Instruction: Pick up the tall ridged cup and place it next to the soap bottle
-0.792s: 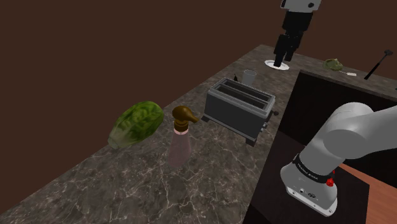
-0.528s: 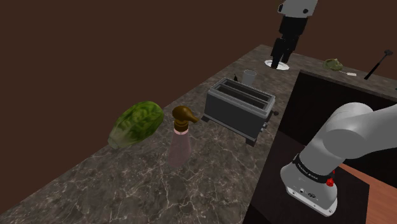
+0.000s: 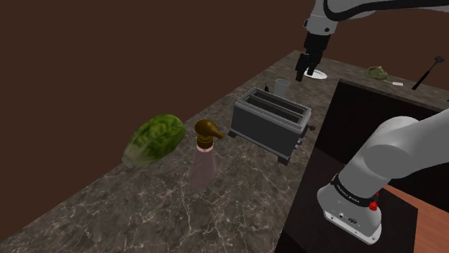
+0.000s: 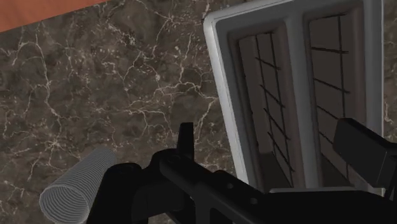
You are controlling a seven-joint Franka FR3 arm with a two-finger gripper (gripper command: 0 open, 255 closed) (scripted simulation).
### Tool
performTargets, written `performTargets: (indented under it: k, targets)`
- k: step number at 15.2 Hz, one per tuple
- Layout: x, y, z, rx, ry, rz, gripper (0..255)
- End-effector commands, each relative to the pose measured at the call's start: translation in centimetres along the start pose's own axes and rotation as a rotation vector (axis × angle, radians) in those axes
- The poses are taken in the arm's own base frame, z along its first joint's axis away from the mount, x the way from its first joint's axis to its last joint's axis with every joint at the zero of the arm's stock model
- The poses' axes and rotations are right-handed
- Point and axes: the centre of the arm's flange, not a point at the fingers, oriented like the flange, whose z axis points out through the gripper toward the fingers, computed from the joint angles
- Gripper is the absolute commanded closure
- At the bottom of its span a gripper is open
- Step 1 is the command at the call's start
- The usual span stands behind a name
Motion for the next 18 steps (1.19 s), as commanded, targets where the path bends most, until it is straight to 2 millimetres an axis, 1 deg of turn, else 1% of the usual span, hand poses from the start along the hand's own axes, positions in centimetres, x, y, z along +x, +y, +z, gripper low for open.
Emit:
performTargets:
  k: [1,18]
  targets:
    - [1.6,1.6,1.2,-0.006,0.012,-0.001,0]
    - [13.8,15.7,11.5,-0.045,0.092,-0.001,0]
